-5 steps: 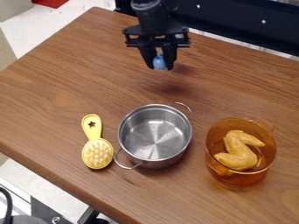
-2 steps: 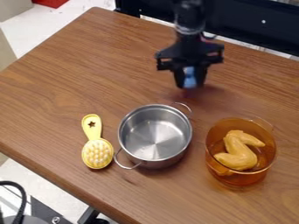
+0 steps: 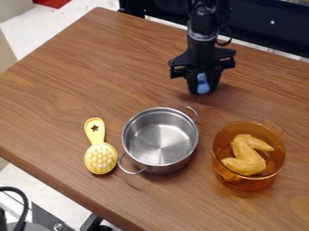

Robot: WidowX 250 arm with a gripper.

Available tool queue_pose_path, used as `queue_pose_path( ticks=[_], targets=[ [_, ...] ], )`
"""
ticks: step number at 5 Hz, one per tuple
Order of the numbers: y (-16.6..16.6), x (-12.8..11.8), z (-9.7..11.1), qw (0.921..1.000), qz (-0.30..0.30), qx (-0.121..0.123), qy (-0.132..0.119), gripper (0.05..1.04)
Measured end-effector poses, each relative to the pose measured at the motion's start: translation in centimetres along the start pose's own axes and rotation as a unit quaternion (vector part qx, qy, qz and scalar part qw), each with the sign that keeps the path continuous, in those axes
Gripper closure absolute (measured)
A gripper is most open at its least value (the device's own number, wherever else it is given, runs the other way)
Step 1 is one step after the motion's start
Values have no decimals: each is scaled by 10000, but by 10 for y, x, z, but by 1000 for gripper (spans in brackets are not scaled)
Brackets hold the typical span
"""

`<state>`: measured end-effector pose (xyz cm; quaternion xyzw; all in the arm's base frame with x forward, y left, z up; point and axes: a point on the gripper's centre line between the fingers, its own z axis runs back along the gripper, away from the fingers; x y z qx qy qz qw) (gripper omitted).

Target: Move the blue object at the top bottom of the table

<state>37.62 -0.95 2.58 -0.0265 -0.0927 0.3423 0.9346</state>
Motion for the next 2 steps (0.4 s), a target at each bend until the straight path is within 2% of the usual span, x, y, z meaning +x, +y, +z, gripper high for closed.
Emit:
queue_pose_path(
  ticks=[1,2],
  targets=[
    [3,-3,1,9996,-256,-55,49,322],
    [9,-6,4,9990,-403,61,181,96]
  ],
)
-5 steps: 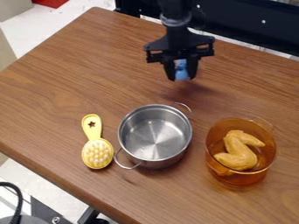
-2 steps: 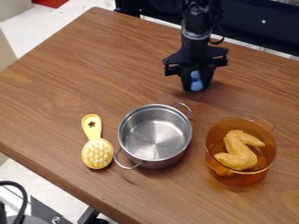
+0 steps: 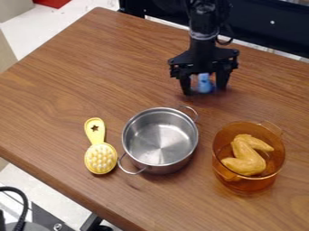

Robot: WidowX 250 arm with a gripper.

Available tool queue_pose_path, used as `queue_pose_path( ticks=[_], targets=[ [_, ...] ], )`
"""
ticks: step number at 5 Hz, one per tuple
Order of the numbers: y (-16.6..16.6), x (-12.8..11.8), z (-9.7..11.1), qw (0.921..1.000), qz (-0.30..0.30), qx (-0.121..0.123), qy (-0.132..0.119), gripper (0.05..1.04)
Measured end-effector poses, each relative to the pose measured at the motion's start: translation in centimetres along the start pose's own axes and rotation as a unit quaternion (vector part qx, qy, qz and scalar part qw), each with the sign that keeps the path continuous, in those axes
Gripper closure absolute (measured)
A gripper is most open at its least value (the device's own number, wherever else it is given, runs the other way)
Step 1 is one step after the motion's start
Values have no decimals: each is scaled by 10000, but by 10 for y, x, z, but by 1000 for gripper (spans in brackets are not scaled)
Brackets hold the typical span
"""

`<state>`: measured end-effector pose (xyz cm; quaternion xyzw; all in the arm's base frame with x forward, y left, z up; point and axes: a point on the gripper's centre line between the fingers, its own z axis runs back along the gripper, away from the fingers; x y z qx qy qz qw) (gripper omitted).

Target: Move the blue object at the top bottom of the table

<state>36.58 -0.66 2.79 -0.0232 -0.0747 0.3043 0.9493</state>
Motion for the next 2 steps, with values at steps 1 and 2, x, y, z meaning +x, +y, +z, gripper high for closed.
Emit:
queue_pose_path(
  ticks=[1,2],
  targets=[
    [1,1,10,9998,-186,60,4,86],
    [0,-1,31,9982,-594,-71,46,86]
  ],
)
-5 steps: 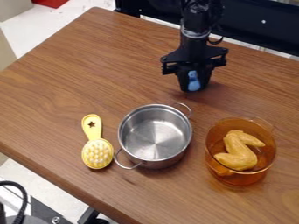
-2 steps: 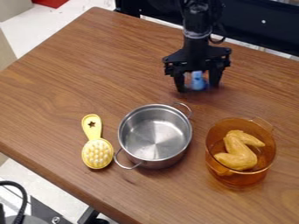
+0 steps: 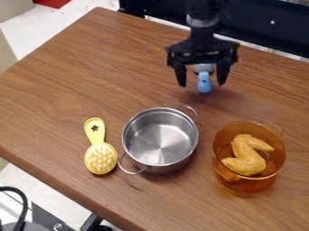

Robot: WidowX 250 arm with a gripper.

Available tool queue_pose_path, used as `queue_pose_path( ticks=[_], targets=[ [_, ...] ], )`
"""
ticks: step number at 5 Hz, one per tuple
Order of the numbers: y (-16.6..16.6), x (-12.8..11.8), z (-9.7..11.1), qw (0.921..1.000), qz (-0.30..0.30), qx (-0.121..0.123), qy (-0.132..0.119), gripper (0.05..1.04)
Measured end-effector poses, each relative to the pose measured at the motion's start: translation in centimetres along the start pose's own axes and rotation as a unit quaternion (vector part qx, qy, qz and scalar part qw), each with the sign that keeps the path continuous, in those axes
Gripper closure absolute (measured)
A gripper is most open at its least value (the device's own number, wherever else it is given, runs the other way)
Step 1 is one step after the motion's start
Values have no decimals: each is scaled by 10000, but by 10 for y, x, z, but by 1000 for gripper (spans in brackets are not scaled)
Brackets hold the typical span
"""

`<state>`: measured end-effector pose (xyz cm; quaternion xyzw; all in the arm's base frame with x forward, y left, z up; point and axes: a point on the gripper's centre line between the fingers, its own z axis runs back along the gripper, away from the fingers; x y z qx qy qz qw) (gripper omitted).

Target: Move the blue object at the top bottom of the table

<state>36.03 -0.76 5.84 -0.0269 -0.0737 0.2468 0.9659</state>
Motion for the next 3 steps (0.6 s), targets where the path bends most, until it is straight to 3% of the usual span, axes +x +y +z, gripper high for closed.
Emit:
queue_pose_path(
  ticks=[1,2,3],
  targets=[
    [2,-1,27,9987,-386,-265,-217,86],
    [15,-4,39,9941,-1027,-357,9,86],
    [42,-9,46,9830,-1764,-365,356,86]
  ],
)
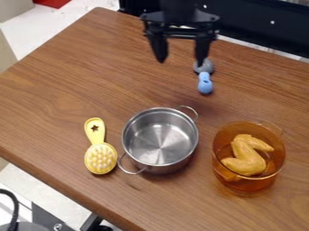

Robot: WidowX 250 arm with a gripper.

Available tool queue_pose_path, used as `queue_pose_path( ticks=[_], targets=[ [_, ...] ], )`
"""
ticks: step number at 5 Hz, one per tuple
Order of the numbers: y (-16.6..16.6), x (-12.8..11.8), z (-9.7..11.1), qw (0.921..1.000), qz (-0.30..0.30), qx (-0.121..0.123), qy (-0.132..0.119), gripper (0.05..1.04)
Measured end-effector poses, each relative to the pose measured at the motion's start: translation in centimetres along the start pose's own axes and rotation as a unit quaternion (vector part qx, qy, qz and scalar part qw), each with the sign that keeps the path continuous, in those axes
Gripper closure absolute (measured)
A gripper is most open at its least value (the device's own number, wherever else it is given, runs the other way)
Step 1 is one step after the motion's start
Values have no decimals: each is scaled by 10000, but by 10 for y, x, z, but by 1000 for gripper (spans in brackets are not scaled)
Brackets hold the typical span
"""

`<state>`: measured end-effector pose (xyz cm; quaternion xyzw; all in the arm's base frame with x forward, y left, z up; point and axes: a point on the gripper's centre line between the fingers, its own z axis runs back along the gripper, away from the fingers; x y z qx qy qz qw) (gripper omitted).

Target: Move the blue object at the top bottom of the table

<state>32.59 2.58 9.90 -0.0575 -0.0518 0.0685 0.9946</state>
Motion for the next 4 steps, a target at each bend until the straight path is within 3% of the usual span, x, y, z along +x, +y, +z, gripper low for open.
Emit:
queue_pose_path(
  ticks=[1,3,4],
  targets=[
    [30,-19,10,9941,-1079,134,-35,86],
    [68,-35,9,9719,-2329,268,201,86],
    [84,-32,11,9646,-2602,393,180,86]
  ],
)
